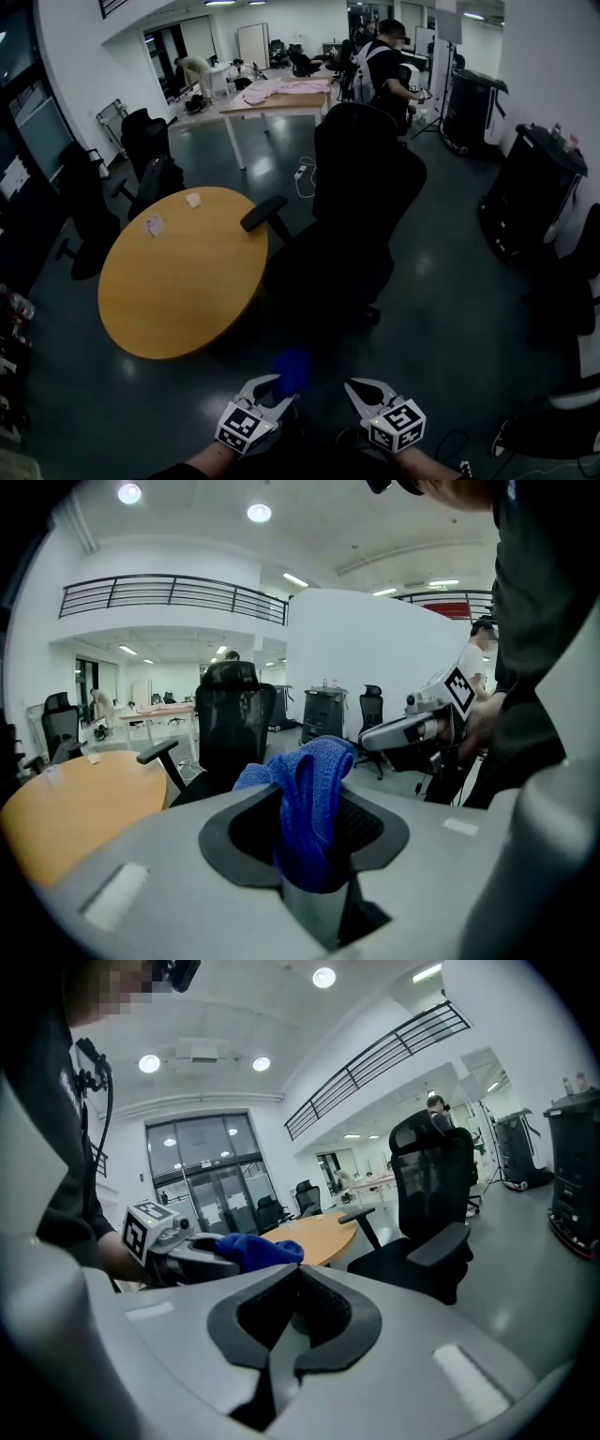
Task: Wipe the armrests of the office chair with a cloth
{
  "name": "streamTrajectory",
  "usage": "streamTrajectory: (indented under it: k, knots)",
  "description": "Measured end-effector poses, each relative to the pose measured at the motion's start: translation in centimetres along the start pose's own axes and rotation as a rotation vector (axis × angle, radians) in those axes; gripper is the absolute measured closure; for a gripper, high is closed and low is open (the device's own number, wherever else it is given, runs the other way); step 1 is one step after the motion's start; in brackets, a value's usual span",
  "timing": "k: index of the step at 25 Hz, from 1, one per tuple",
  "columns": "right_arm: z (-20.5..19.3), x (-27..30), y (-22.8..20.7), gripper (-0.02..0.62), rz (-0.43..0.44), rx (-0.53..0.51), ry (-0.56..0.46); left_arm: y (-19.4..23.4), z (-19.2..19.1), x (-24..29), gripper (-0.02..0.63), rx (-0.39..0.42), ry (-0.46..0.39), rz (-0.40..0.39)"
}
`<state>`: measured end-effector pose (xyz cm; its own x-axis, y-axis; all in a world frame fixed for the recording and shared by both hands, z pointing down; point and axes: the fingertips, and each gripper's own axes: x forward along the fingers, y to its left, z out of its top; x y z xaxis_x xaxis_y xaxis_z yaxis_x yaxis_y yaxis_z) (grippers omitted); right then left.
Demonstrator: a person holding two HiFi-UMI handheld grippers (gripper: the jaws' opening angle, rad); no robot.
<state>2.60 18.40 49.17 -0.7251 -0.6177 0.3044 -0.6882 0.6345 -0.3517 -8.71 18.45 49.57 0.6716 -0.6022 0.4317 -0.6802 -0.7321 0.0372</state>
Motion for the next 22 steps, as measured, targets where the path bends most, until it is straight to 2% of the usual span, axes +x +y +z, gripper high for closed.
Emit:
streamTrajectory:
  k: [4, 9, 17, 22]
  knots:
    - [-0.2, -0.9, 1.3, 0.591, 0.049, -0.009, 0.003, -2.4, 1.9, -1.5, 0.446, 0.001, -0.037, 0.014]
    - [1.8, -1.5, 4.6, 0.591, 0.093, -0.099, -0.014, -3.8, 4.2, -3.1, 0.447, -0.035, -0.099, 0.01]
    - [3.2, 0.0, 9.0, 0.591, 0.053, -0.173, -0.058, -2.9, 6.1, -6.3, 0.448, -0.078, -0.165, -0.026]
    - [4.4, 1.3, 12.4, 0.591, 0.043, -0.247, -0.087, -1.9, 6.7, -8.6, 0.446, -0.073, -0.199, -0.039]
